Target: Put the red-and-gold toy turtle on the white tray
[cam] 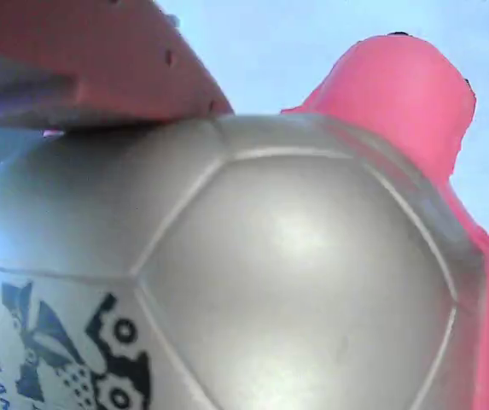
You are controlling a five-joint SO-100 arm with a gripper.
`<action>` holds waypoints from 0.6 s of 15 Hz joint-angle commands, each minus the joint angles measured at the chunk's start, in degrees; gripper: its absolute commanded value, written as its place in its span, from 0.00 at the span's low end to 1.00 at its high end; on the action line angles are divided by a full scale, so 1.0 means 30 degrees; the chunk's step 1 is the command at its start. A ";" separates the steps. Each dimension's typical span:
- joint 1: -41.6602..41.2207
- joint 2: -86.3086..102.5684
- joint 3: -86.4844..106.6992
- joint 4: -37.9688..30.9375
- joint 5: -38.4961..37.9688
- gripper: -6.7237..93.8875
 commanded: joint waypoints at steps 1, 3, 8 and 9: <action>0.0264 0.0088 -0.0908 -0.0469 0.0234 0.06; 0.0176 -0.0703 -0.1025 -0.0469 0.0410 0.06; 0.0586 -0.1963 -0.1172 -0.1201 0.0439 0.06; 0.0703 -0.2109 -0.1318 -0.1201 0.0410 0.06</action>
